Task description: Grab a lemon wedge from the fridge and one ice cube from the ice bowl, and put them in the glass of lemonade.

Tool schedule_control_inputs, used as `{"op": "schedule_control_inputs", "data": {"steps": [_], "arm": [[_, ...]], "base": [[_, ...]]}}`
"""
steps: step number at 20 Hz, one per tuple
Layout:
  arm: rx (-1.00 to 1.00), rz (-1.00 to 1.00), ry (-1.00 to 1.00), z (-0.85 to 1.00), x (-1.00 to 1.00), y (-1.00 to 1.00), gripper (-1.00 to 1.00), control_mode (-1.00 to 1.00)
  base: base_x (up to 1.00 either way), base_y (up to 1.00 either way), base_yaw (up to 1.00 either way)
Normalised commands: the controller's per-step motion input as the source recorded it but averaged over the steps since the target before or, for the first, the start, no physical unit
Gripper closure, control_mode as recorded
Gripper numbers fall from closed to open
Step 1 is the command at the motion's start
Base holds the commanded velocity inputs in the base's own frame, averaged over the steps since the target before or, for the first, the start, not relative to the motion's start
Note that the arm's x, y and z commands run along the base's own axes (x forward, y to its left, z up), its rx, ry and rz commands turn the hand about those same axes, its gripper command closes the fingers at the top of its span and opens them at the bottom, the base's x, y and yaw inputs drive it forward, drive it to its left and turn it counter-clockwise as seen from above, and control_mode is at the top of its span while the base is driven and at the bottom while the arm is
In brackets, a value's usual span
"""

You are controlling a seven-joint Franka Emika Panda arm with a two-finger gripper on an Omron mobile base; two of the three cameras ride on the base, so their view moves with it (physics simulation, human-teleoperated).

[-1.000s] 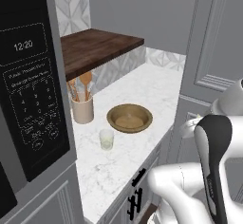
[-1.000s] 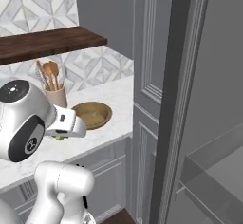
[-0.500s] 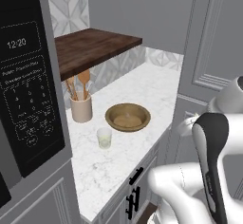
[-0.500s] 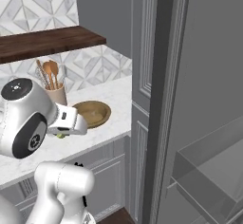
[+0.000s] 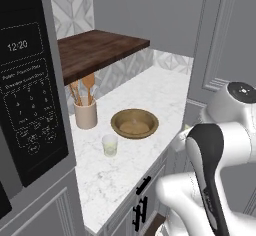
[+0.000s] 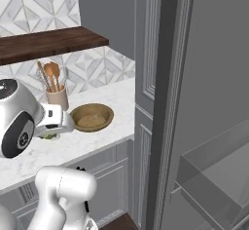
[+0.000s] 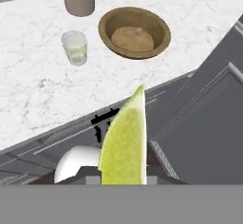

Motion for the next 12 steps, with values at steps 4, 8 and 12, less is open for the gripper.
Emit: {"op": "schedule_control_inputs", "data": {"steps": [4, 8, 12], "arm": [[0.0, 0.46, -0.07, 0.0, 0.29, 0.0, 1.0, -1.0], [-0.01, 0.5, -0.16, -0.03, 0.4, 0.01, 1.0, -1.0], [-0.22, 0.43, -0.22, -0.09, 0.14, 0.16, 1.0, -1.0]], "base": [[0.0, 0.0, 0.0], [0.0, 0.0, 0.0], [0.0, 0.0, 0.0]]}}
